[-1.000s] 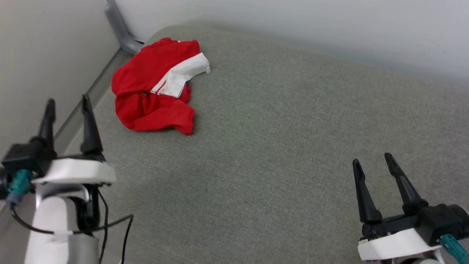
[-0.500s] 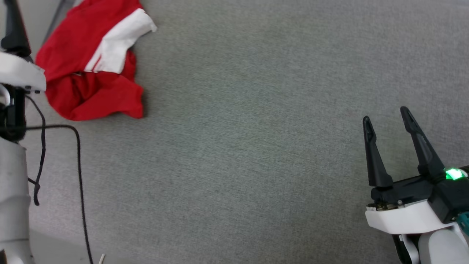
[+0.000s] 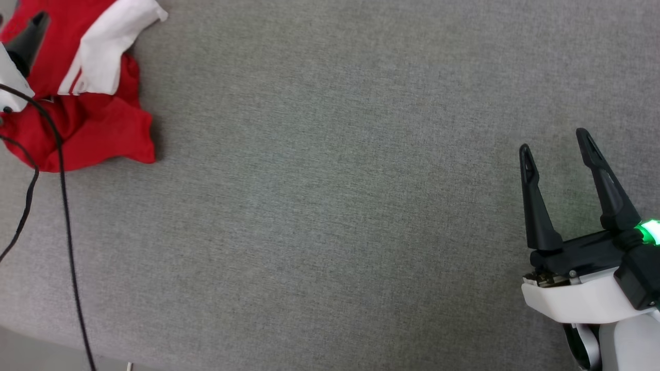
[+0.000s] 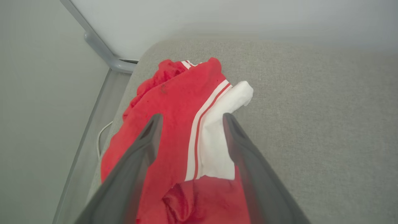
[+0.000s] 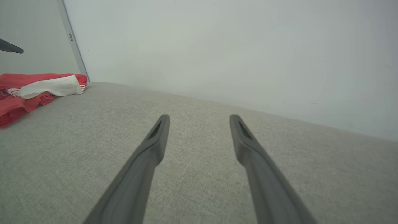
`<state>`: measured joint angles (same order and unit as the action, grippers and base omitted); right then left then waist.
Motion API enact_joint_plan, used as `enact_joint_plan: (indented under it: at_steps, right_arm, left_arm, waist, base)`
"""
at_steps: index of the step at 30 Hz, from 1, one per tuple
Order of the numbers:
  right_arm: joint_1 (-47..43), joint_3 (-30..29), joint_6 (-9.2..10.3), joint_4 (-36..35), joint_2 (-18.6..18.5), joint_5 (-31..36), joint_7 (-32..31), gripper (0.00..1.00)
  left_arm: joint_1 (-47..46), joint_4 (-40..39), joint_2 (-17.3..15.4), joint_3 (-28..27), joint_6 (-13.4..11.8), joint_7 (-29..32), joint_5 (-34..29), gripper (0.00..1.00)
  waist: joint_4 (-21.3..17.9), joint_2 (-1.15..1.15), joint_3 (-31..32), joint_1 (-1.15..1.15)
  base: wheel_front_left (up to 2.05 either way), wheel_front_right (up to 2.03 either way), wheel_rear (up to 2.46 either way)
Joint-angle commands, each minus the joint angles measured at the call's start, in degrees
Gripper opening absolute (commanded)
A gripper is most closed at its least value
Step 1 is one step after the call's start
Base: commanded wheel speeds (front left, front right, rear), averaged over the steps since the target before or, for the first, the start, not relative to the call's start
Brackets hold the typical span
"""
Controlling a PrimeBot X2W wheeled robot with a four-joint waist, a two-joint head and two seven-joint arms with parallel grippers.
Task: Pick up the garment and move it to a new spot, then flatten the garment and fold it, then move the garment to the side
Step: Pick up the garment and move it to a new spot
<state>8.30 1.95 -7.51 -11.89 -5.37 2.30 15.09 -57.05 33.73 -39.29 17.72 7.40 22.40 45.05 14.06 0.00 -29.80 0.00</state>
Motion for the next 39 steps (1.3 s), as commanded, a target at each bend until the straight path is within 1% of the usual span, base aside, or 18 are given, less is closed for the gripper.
enact_joint_plan:
  at_steps: [1,4,6,10,14,18,19,20,23,27,30,35,39]
  right_arm:
    - [1.3,0.0,0.04,-0.4,-0.4,0.2,0.1,1.00]
    - [1.6,0.0,0.04,-0.8,-0.7,0.5,0.1,1.00]
    - [1.9,-0.1,0.04,-1.2,-0.9,0.7,0.1,1.00]
    - [2.7,-0.1,0.04,-2.0,-1.0,0.8,0.1,1.00]
    - [3.1,0.1,0.04,-2.3,-0.8,0.8,0.1,1.00]
    - [3.3,0.2,0.04,-1.8,-0.6,0.7,0.1,1.00]
    - [3.3,0.3,0.04,-1.6,-0.5,0.6,0.1,1.00]
    - [3.3,0.3,0.04,-1.5,-0.4,0.5,0.1,1.00]
    - [3.3,0.6,0.04,-1.1,-0.2,0.2,0.1,1.00]
    - [2.3,0.8,0.04,-0.2,0.2,-0.1,0.1,1.00]
    - [1.3,1.0,0.04,0.6,0.6,-0.6,0.1,1.00]
    - [-0.3,1.1,0.04,2.0,1.3,-1.6,0.1,1.00]
    - [-1.4,1.5,0.04,2.7,1.8,-2.0,0.1,1.00]
  left_arm:
    - [-0.6,0.7,-0.3,1.8,0.0,2.2,1.5,1.00]
    - [-1.3,2.1,-1.6,5.0,0.0,6.6,3.8,1.00]
    - [-1.7,3.0,-1.9,7.3,0.0,9.7,5.4,1.00]
    - [-2.3,5.7,-1.9,10.2,0.0,13.9,8.3,1.00]
    - [-2.3,8.5,-1.4,13.5,0.0,16.6,9.6,1.00]
    - [-1.3,11.1,-0.3,16.4,0.0,17.0,10.7,1.00]
    - [-1.3,11.3,-0.2,17.0,0.0,16.5,10.8,0.45]
    - [-1.4,11.3,-0.2,17.5,0.0,15.8,11.1,0.00]
    - [-2.6,11.0,-1.8,18.8,0.0,12.4,10.4,0.00]
    - [-4.5,9.2,-3.3,21.0,0.0,7.5,9.5,0.00]
    - [-4.9,7.0,-4.0,23.1,0.0,5.2,10.2,0.00]
    - [-5.7,-0.1,-5.9,28.2,0.0,2.9,10.3,0.00]
    - [-5.5,-6.6,-6.9,32.4,0.0,1.0,9.3,0.00]
  waist:
    - [-0.6,0.00,-1.1,0.00]
    - [-1.3,0.00,-2.5,0.00]
    - [-1.8,0.00,-3.6,0.00]
    - [-2.8,0.00,-5.5,0.00]
    - [-3.4,0.00,-6.5,0.00]
    - [-3.7,0.00,-6.4,0.00]
    - [-3.8,0.00,-6.1,0.00]
    - [-3.8,0.00,-5.7,0.00]
    - [-3.6,0.00,-4.1,0.00]
    - [-3.2,0.00,-0.8,0.00]
    - [-2.7,0.00,2.3,0.00]
    - [-1.9,0.00,7.5,0.00]
    - [-2.2,0.00,10.4,0.00]
  base:
    - [0.00,0.00,0.00]
    - [0.00,0.00,0.00]
    - [0.00,0.00,0.00]
    - [0.00,0.00,0.00]
    - [0.00,0.00,0.00]
    - [0.00,0.00,0.00]
    - [0.00,0.00,0.00]
    - [0.00,0.00,0.00]
    - [0.00,0.00,0.00]
    - [0.00,0.00,0.00]
    - [0.00,0.00,0.00]
    - [0.00,0.00,0.00]
    - [0.00,0.00,0.00]
